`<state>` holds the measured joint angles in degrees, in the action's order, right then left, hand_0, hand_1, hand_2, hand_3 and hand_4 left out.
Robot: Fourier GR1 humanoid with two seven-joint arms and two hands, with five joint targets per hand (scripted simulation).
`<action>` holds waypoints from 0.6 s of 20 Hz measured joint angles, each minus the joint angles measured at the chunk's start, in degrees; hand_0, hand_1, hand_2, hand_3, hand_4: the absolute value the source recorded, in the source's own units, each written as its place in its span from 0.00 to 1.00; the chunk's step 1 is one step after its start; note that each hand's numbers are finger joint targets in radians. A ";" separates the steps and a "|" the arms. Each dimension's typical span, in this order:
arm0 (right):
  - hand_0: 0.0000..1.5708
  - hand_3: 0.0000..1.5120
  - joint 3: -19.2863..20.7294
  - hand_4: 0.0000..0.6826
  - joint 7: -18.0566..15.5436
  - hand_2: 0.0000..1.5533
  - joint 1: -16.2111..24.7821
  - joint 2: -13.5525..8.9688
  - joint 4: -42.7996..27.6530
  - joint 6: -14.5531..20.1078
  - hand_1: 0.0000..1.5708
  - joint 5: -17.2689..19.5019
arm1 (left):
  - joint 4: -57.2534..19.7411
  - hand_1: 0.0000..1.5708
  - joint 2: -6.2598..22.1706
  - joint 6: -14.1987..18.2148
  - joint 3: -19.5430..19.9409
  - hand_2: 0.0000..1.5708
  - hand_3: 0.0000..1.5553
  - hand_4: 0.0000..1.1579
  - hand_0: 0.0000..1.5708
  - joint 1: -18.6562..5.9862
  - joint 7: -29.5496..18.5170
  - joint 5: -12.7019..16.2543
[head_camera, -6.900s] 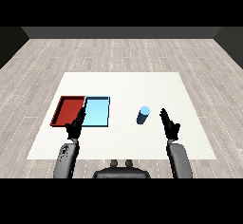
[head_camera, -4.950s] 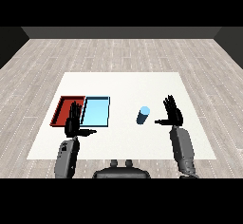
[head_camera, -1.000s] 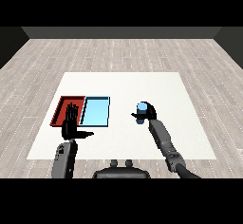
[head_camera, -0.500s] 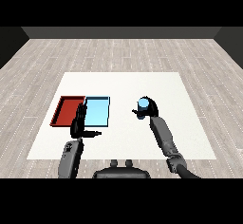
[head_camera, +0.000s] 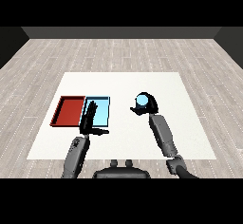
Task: Pick the blue can and put it in the blue box
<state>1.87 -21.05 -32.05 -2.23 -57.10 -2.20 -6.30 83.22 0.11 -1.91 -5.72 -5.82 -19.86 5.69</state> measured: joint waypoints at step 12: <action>0.91 0.93 -13.48 0.98 3.00 0.93 4.42 2.10 -10.28 11.28 0.91 -2.97 | -6.74 0.00 -0.08 6.24 -6.69 0.00 0.00 0.00 0.00 -5.92 -0.74 1.72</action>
<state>-11.61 -18.05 -27.63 -0.13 -67.38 9.07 -9.27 76.48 0.03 4.34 -12.41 -11.74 -20.61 7.41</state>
